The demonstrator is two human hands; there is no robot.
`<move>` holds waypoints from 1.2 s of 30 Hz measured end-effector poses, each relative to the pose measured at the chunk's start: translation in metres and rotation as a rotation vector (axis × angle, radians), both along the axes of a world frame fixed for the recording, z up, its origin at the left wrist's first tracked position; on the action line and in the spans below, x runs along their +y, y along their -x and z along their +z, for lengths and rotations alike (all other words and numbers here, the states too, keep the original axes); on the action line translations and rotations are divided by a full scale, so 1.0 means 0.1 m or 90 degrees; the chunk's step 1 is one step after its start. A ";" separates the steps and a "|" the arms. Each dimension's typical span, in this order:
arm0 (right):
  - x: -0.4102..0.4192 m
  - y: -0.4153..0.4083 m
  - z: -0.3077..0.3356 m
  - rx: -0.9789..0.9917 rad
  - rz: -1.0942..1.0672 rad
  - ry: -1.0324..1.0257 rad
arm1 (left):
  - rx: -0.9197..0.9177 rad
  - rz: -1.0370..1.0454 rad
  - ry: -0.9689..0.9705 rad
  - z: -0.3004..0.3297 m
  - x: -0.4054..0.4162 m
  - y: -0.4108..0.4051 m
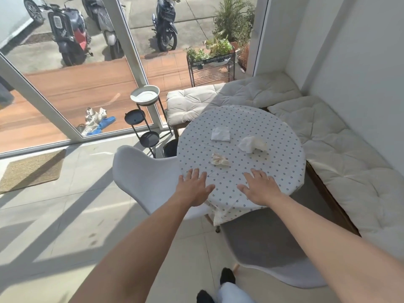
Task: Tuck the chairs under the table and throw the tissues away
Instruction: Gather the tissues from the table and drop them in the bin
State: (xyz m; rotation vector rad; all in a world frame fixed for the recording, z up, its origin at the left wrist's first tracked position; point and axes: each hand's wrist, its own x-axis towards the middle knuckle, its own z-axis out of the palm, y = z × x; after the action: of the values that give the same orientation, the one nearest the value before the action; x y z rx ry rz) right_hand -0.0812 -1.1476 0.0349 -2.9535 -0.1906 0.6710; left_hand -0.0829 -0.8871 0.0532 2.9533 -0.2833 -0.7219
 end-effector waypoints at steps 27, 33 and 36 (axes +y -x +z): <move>-0.24 -2.43 -0.81 -0.013 -0.044 0.030 | 0.119 -0.146 0.027 -1.14 -0.51 -2.23; -0.34 -2.69 -1.07 0.019 -0.073 0.037 | 0.094 -0.190 0.035 -1.57 -0.59 -2.29; -0.38 -2.76 -1.20 0.056 -0.086 0.027 | 0.079 -0.200 0.085 -1.74 -0.56 -2.23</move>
State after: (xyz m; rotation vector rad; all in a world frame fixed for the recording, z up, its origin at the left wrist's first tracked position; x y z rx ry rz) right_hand 0.1948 -1.1855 -0.0846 -2.9357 0.0318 0.7926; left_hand 0.1397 -0.9430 -0.1205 2.7524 -0.7641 -0.8781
